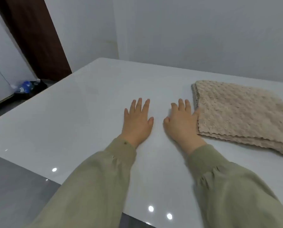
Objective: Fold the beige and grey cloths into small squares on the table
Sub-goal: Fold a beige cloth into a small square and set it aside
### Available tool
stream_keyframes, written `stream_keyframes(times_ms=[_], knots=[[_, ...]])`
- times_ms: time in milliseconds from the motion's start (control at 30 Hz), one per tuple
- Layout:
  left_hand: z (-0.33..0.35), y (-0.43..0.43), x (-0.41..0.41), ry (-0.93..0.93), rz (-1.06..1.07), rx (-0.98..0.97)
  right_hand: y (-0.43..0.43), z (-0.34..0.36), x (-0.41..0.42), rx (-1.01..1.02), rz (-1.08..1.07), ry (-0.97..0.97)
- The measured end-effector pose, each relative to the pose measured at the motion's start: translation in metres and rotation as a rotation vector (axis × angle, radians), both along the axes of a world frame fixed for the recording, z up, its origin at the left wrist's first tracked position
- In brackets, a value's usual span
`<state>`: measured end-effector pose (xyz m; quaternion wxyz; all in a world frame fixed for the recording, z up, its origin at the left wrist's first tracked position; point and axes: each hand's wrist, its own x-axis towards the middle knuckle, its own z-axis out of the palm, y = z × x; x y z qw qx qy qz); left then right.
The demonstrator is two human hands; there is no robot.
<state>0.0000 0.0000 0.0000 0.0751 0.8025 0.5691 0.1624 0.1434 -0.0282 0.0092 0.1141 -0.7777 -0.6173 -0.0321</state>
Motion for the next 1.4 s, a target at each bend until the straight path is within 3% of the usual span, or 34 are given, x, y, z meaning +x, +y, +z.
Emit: stream_keyframes(times_ms=[167,300,467,633,733,900,1033,1400], knots=[[-0.002,-0.005,0.000,0.089,-0.063,-0.060,-0.014,0.002,0.010,0.043,0.030,-0.112],[0.001,-0.015,0.002,0.128,-0.060,-0.050,-0.025,0.009,0.027,0.103,-0.079,-0.164],[0.006,-0.030,0.003,0.088,-0.054,-0.060,-0.030,0.003,0.059,-0.045,-0.255,-0.066],[0.010,-0.036,0.003,-0.011,-0.122,-0.034,-0.022,0.005,0.076,-0.061,-0.109,-0.069],[0.010,-0.036,0.006,0.012,-0.146,-0.029,-0.018,0.005,0.099,-0.004,-0.056,-0.084],[0.012,-0.032,0.014,0.064,-0.097,0.019,-0.013,0.001,0.107,0.085,-0.316,-0.060],[0.009,-0.026,0.020,0.057,-0.072,0.040,-0.019,0.002,0.108,0.324,-0.315,0.002],[0.007,-0.026,0.012,-0.055,-0.093,0.014,-0.021,0.005,0.114,0.376,-0.385,-0.053]])
